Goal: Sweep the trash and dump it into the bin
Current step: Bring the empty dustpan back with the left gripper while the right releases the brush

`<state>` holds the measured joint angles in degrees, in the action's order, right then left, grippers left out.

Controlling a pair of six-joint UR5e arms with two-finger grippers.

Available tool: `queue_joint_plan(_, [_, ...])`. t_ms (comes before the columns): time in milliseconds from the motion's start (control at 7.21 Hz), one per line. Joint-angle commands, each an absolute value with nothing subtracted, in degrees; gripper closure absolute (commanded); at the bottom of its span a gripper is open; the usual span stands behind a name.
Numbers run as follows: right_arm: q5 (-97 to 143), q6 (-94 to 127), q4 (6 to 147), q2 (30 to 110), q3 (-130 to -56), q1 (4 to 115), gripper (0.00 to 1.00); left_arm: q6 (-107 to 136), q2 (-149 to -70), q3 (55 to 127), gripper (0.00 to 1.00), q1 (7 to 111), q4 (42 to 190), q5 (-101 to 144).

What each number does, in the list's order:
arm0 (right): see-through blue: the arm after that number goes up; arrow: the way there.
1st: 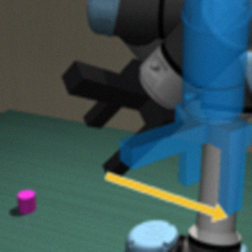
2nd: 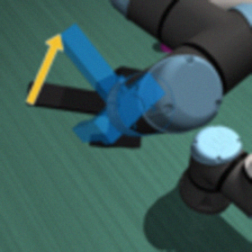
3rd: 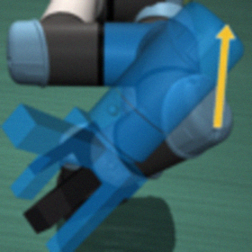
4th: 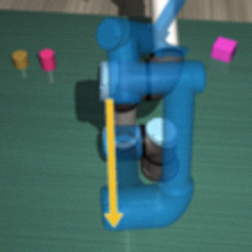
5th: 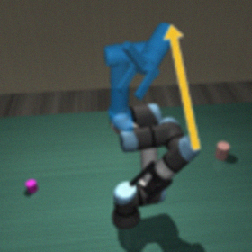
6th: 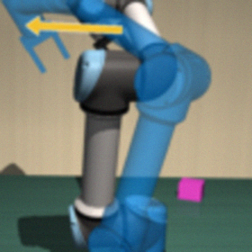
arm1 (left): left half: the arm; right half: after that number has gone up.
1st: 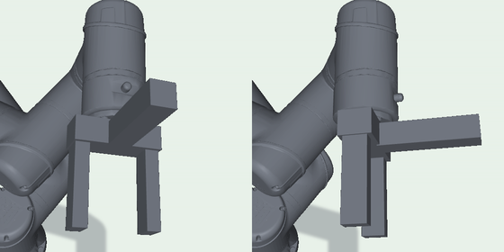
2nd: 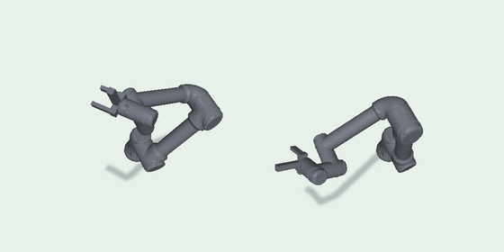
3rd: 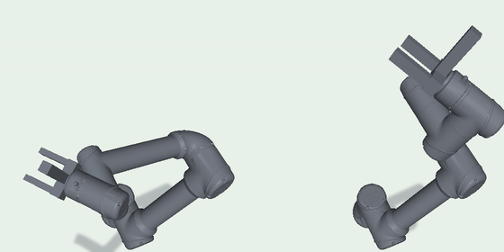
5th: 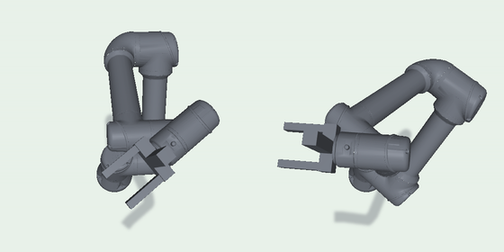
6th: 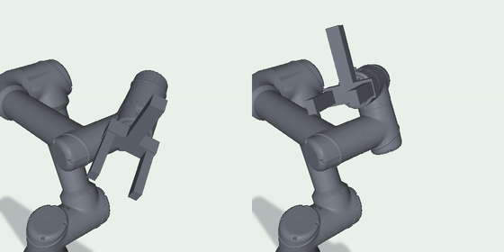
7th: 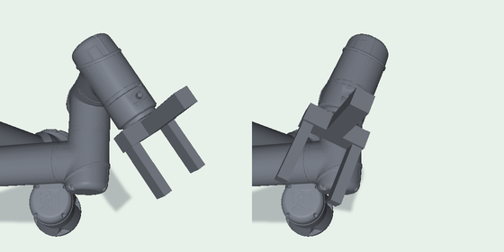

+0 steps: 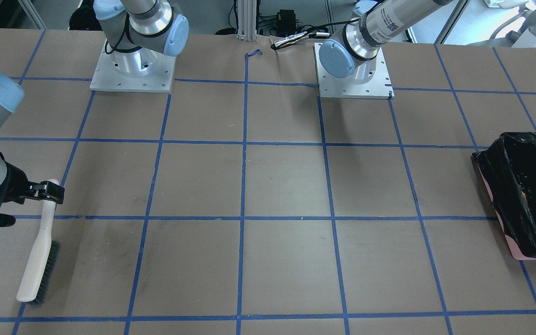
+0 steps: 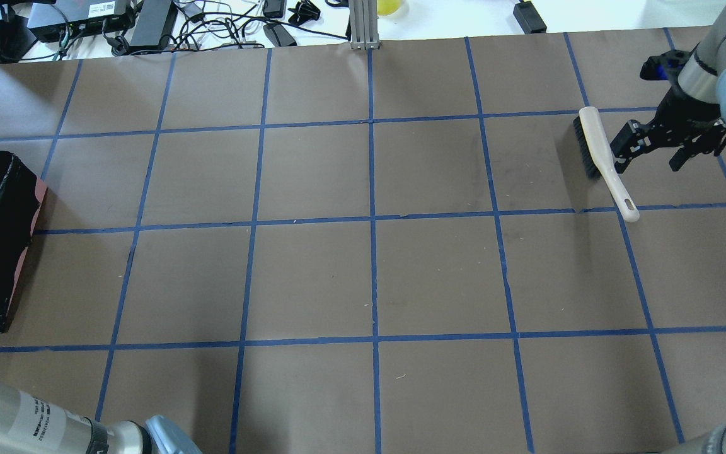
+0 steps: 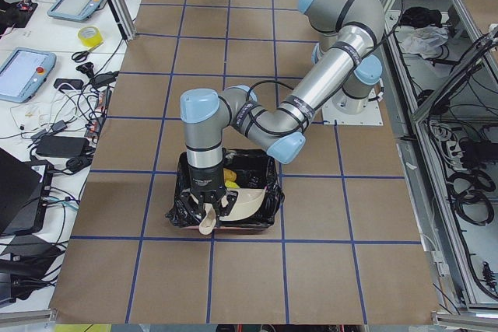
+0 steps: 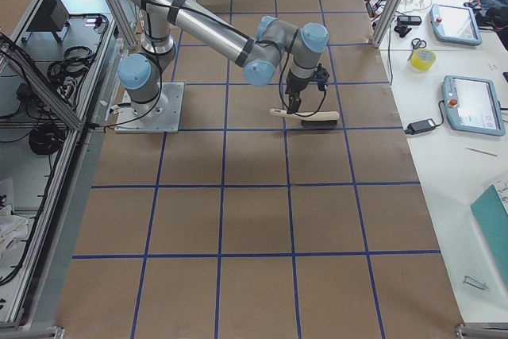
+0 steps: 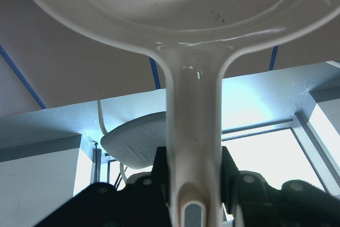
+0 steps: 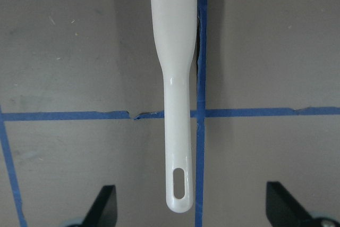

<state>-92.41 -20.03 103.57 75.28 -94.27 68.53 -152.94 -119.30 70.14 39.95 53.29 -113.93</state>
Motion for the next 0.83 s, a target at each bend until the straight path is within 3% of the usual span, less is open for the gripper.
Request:
queue_joint_plan(0, [-92.55,-15.74,98.44,81.45,-89.83,68.82,0.00,-152.93,-119.18,70.58,0.95,40.25,52.39,-114.26])
queue_joint_plan(278, [-91.59,-15.65,97.22,87.86,-89.56,71.35,0.00,-153.72,-118.83,70.05,0.99,40.08,53.86,-111.30])
queue_joint_plan(694, [-91.92,-16.25,99.56,88.77,-89.12,75.06,0.00,-152.59,-116.99,65.85,1.00,40.25,68.76,-103.39])
